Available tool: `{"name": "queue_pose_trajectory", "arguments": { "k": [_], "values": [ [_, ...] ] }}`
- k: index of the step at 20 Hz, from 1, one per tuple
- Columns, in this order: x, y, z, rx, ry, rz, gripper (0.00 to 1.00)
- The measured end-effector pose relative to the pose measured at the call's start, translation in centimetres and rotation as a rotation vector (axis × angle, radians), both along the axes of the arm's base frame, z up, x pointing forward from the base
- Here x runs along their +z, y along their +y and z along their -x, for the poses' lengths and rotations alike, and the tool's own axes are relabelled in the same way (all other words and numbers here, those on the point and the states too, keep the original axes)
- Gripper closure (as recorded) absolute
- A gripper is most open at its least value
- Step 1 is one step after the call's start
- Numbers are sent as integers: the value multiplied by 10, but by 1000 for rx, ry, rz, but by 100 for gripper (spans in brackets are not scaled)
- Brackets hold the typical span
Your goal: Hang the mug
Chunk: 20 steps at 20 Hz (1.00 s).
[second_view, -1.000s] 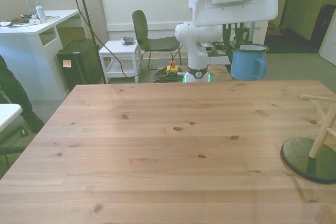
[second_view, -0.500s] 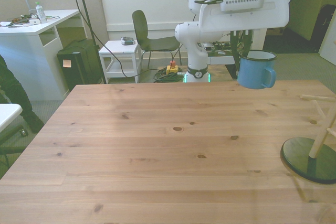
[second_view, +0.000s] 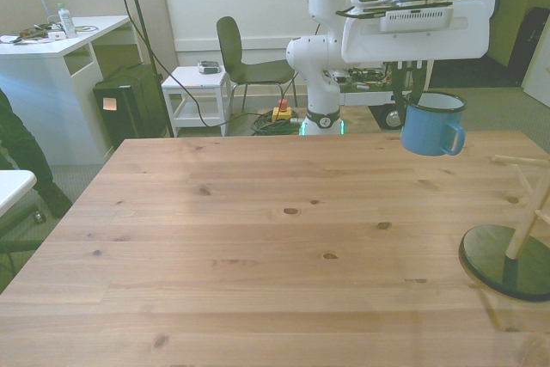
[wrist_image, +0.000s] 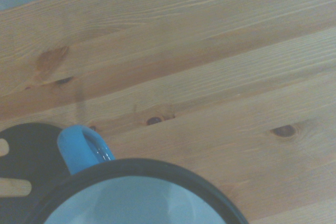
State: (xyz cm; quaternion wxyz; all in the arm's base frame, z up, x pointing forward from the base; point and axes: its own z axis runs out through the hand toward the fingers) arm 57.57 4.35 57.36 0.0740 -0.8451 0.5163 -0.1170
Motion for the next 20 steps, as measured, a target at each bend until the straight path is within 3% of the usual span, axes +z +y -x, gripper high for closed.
{"name": "queue_pose_trajectory", "arguments": {
  "k": [20],
  "values": [
    [-4,11,-14,-9,4,11,100]
  ]
}}
